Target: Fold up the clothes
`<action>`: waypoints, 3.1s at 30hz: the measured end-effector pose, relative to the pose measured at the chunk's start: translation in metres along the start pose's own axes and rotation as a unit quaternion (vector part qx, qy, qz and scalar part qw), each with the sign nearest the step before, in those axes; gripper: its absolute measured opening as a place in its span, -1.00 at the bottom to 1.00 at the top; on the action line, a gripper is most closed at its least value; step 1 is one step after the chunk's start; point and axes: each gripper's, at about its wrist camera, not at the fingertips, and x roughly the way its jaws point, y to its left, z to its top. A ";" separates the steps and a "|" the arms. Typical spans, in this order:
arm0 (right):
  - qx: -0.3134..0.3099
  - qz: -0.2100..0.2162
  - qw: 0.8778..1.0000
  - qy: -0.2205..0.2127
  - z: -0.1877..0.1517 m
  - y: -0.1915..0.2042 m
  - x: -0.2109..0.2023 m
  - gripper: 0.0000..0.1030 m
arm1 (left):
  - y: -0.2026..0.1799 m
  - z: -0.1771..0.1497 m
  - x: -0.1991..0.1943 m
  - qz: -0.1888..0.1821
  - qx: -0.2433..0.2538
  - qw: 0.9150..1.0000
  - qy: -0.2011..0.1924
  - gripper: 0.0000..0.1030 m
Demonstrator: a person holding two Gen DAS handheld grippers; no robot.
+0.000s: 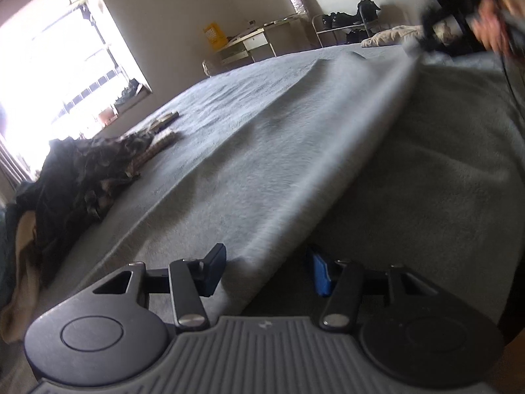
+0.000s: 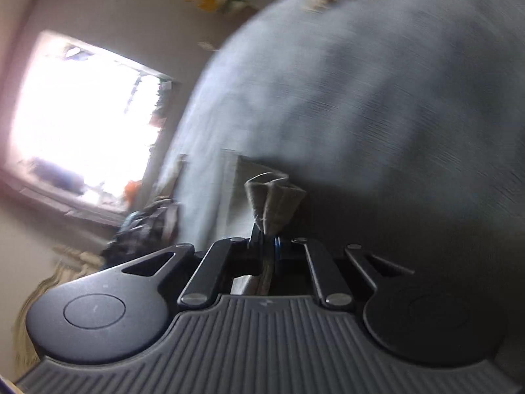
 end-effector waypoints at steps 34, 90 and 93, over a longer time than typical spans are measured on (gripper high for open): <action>-0.346 -0.091 0.930 0.088 0.004 0.061 0.100 -1.00 | 0.121 -0.039 0.040 -0.049 -0.284 0.957 -0.003 0.14; -0.397 -0.058 0.916 0.024 -0.127 0.085 -0.011 -0.80 | 0.220 -0.132 -0.216 0.246 -0.357 0.900 0.056 0.28; -0.408 0.020 0.911 0.049 -0.170 0.114 -0.014 -0.79 | 0.208 -0.134 -0.195 0.206 -0.377 0.902 0.050 0.27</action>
